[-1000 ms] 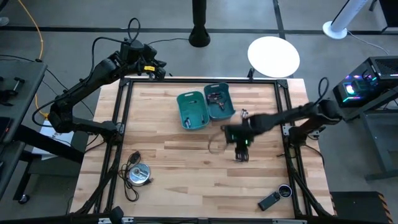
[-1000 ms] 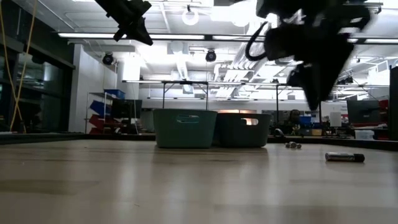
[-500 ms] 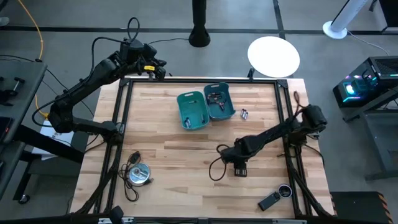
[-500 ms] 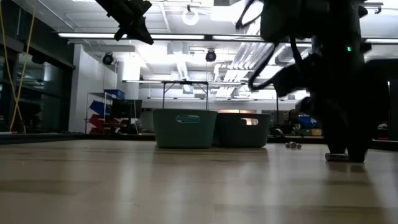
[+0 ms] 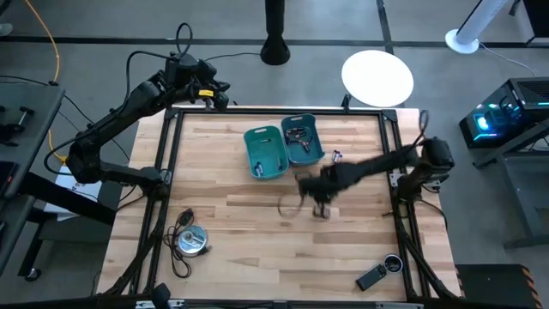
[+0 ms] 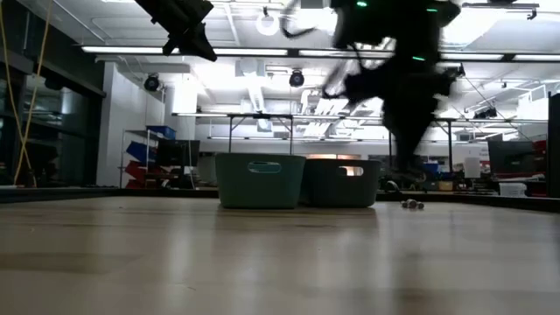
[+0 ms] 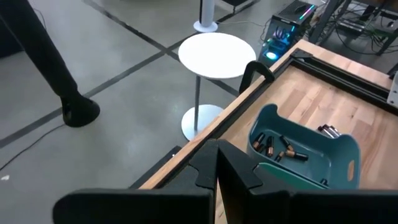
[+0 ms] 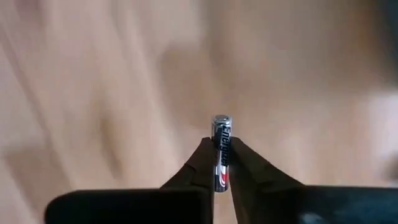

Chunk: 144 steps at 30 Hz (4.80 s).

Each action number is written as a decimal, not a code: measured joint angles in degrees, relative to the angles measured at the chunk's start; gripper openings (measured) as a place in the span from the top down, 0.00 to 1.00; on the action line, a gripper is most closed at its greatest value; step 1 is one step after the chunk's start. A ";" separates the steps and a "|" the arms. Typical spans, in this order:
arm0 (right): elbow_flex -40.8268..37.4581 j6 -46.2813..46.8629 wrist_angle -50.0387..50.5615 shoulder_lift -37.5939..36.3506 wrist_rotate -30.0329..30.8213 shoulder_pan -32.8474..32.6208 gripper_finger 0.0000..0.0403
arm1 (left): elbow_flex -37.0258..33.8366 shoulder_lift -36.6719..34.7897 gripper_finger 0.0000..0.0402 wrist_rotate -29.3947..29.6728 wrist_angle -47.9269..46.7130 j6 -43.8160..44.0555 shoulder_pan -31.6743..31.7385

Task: Sort batteries
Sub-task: Put the silver battery into the green bin

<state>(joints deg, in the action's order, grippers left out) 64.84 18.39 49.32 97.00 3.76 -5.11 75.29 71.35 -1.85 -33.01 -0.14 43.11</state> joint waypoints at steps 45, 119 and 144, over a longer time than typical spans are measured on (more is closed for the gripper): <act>-28.09 39.17 -17.99 -19.78 -2.46 41.51 0.59 | 0.02 0.00 1.00 -0.52 1.35 3.52 -0.04; -22.72 -37.47 -7.69 -7.64 -1.69 26.41 0.89 | 0.02 0.00 1.00 -0.51 1.07 5.99 -0.02; 0.91 -19.16 -44.12 -3.21 -9.58 23.22 0.95 | 0.02 0.00 1.00 -0.52 1.05 5.90 -0.04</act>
<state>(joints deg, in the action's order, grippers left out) 65.75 -0.77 5.20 93.79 -5.82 18.12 75.31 71.35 -2.37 -31.97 5.76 43.07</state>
